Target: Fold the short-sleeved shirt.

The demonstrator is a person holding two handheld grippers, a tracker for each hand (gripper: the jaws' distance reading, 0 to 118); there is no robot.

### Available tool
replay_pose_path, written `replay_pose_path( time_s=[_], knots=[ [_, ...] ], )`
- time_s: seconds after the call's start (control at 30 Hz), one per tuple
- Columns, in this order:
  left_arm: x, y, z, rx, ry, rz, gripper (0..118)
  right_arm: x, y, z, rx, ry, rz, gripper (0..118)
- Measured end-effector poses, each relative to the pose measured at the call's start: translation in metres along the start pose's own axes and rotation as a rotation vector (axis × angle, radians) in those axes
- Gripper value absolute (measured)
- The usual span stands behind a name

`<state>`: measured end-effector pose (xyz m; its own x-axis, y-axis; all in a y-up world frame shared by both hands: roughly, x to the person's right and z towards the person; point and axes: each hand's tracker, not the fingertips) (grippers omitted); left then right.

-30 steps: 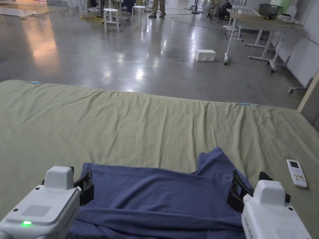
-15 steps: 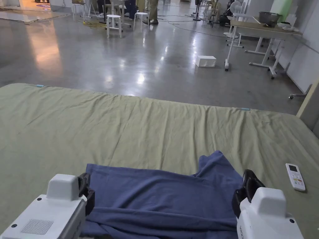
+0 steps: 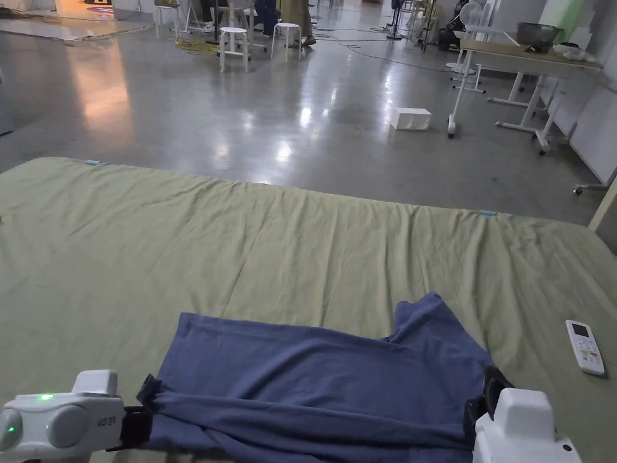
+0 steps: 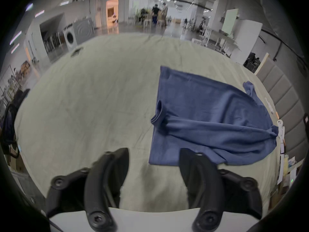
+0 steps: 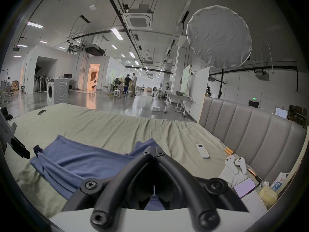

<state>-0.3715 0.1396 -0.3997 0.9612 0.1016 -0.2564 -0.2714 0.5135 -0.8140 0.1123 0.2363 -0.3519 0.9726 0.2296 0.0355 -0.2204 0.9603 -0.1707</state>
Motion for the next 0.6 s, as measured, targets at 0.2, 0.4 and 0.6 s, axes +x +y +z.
replay_pose_path(
  time_s=[0.2,0.4,0.6],
  knots=[
    [0.008,0.017,-0.031,-0.074,-0.008,-0.019,75,0.005,-0.016,-0.003,-0.060,-0.014,0.029,0],
    [0.029,0.013,-0.046,-0.144,0.064,-0.086,73,0.008,-0.028,-0.002,-0.099,-0.028,0.071,0],
    [0.052,0.000,-0.038,-0.130,0.080,-0.240,10,0.017,-0.039,-0.004,-0.163,-0.034,0.036,0]
  ],
)
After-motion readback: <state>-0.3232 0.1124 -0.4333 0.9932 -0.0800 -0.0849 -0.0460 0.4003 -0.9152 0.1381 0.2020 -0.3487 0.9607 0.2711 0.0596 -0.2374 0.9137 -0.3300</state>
